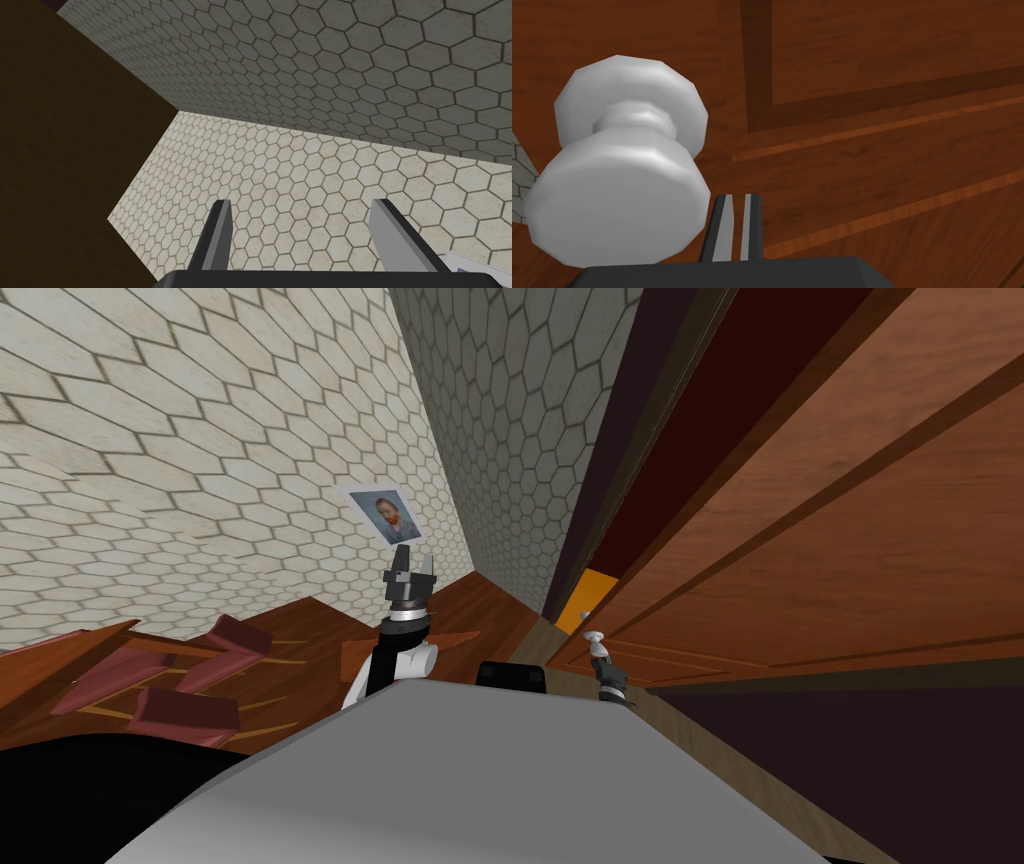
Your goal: Pull the door open
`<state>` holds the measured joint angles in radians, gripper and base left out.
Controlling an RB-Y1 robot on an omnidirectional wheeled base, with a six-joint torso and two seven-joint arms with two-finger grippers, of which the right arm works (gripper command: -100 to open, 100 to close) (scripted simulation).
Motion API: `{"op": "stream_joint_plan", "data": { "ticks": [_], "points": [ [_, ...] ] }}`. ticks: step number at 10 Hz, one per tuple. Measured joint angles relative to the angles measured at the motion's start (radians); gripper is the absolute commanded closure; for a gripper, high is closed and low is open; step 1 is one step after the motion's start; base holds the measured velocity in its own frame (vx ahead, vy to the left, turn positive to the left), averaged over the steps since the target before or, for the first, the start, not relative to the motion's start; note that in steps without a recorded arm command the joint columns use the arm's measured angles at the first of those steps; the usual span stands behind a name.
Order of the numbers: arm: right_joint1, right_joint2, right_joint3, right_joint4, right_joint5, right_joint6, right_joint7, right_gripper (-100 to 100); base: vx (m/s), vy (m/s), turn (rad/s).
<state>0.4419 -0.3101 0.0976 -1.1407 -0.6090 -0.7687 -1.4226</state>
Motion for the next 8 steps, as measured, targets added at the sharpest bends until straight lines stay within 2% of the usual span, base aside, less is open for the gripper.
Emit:
{"op": "stream_joint_plan", "data": {
  "ticks": [3, 5, 6, 7, 8],
  "points": [
    [-0.009, -0.006, 0.002, 0.014, -0.001, -0.004, -0.011, -100, 0.002, 0.000, 0.002],
    [0.008, -0.004, -0.001, -0.018, -0.004, 0.011, -0.002, -100, 0.010, 0.024, -0.005],
    [0.021, -0.009, -0.005, -0.041, -0.009, 0.028, 0.000, -100, 0.012, -0.009, -0.030],
    [0.025, -0.012, -0.010, -0.038, -0.012, 0.036, 0.000, 100, 0.005, -0.026, 0.002],
    [0.025, -0.011, -0.010, -0.034, -0.012, 0.036, 0.000, 100, -0.003, -0.012, -0.002]
  ]
}}
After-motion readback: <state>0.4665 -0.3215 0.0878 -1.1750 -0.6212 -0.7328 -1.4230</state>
